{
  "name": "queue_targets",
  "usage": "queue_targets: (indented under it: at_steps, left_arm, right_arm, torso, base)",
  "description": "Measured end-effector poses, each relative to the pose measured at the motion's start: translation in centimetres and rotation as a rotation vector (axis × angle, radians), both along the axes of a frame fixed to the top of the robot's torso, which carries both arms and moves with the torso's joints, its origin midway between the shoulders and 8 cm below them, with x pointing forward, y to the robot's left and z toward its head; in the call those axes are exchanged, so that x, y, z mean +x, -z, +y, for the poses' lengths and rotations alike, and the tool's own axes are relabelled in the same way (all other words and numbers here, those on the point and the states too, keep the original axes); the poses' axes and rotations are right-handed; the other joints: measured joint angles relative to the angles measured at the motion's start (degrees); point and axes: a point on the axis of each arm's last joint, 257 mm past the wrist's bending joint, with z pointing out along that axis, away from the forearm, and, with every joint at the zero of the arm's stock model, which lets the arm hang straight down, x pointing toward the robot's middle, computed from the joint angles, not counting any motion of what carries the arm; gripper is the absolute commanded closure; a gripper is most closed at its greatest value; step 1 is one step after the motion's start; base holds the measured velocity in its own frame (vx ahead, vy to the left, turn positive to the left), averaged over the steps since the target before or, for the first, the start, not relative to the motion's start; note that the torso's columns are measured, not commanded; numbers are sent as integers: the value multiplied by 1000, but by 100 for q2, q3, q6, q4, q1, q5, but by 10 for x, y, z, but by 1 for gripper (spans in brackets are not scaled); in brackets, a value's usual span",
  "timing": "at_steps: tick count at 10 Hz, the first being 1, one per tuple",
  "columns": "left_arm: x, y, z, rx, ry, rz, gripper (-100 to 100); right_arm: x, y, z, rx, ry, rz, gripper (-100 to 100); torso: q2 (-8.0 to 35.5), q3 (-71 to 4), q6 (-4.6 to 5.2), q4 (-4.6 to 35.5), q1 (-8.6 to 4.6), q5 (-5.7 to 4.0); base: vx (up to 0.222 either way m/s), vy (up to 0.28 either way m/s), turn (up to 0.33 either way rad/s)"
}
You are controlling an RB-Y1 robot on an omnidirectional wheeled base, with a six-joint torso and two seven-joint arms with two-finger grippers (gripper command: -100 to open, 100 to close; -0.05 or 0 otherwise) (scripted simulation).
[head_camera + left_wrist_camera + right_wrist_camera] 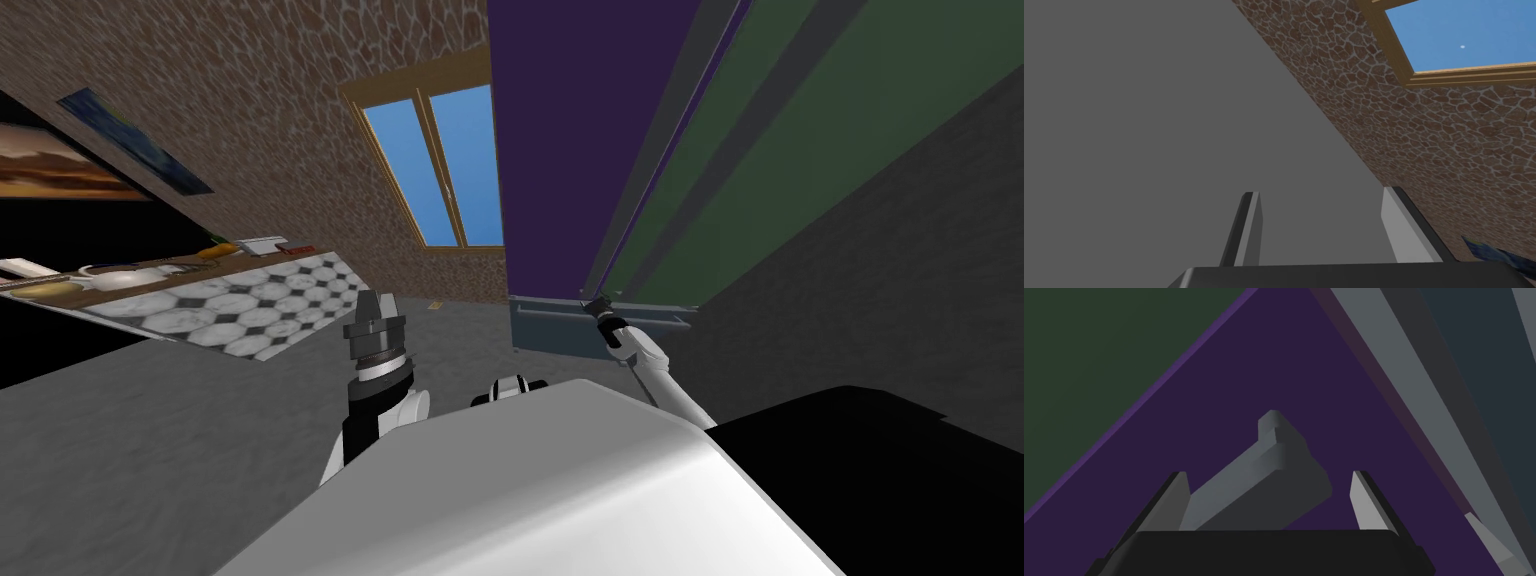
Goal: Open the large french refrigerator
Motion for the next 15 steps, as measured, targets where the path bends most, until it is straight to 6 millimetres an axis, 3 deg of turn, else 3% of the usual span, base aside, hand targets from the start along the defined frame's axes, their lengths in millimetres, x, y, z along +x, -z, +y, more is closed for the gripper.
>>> queue_targets:
  at_steps: [1, 2, 3, 5, 9, 13, 14, 15]
  left_arm:
    - [0, 0, 0, 0, 0, 0, 0]
    - [0, 0, 0, 0, 0, 0, 0]
    - [0, 0, 0, 0, 0, 0, 0]
    - [0, 0, 0, -1, 0, 0, 0]
    - [0, 0, 0, -1, 0, 0, 0]
    - [0, 0, 0, -1, 0, 0, 0]
    - [0, 0, 0, -1, 0, 0, 0]
    - [0, 0, 0, 0, 0, 0, 0]
  right_arm:
    - [0, 0, 1, 0, -3, 0, -100]
    - [0, 0, 0, 0, -2, 0, 100]
    - [0, 2, 1, 2, -4, 3, 100]
    - [-7, 4, -15, 4, 48, 6, 100]
    - [-20, -2, -42, 5, 142, -3, 100]
    - [-37, -2, -73, 9, 254, -5, 100]
    - [-38, -1, -74, 9, 258, -4, -100]
    - [-37, 0, -70, 7, 242, -3, -100]
  torso:
    - [2, 2, 1, 0, 36, 7]
    - [4, 3, 0, 1, 50, 14]
    - [9, 5, 6, 10, 38, 20]
    - [28, 17, -8, 18, 84, 35]
    - [-11, -6, 0, -3, -2, -2]
    - [8, 5, 0, 2, 10, 2]
    - [2, 2, -2, 1, -28, -5]
    - [-7, -3, -1, -2, -74, -21]
  base:
    - [-1, -21, -4]
    - [-2, -6, 10]
    - [5, 185, -139]
    - [-6, 241, -121]
    - [-41, 284, -113]
    - [-37, 225, -97]
    - [6, -74, 97]
    - [24, -160, 87]
